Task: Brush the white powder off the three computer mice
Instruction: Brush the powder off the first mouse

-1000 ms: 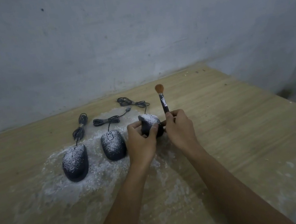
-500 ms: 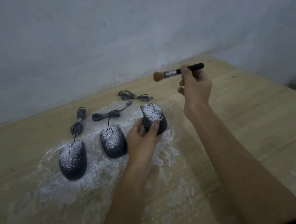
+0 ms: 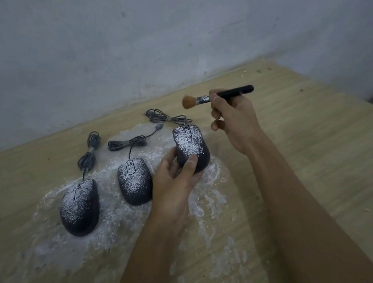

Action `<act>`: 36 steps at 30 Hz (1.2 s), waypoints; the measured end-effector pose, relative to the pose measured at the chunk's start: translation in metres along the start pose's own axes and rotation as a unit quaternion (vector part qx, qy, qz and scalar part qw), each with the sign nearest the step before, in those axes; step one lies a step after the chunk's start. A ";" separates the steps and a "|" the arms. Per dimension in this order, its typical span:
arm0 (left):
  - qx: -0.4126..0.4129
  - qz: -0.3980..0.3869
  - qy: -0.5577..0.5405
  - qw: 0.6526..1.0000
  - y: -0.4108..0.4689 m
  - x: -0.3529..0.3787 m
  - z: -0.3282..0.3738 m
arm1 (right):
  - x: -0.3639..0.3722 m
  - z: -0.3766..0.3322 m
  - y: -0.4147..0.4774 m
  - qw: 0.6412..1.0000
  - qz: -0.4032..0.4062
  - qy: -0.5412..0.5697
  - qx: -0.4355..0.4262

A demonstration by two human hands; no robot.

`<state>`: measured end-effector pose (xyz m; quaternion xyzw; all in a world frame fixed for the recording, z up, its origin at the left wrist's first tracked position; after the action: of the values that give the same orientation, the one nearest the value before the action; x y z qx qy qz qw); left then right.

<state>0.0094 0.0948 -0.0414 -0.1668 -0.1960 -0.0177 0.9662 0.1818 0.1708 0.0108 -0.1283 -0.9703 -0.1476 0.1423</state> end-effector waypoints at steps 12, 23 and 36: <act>-0.007 -0.010 -0.020 1.000 -0.001 0.002 0.004 | 0.023 -0.010 0.010 0.954 -0.083 -0.271 -0.097; -0.019 -0.006 -0.013 1.000 -0.002 0.004 0.006 | 0.015 -0.017 0.011 0.944 -0.047 -0.310 -0.107; -0.020 -0.003 -0.026 0.999 -0.005 0.005 0.008 | 0.012 -0.018 0.010 0.951 -0.010 -0.293 -0.095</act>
<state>0.0111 0.0927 -0.0310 -0.1862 -0.2209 -0.0198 0.9572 0.1780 0.1770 0.0337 -0.1690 -0.9520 -0.1962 -0.1631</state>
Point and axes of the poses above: each hand's wrist, its own y-axis towards the middle knuckle, its own x-axis out of the palm, z = x × y, the point moved 5 cm from there along y, towards the middle knuckle, and after that the axes turned 8 degrees about -x, right-handed, at the moved point
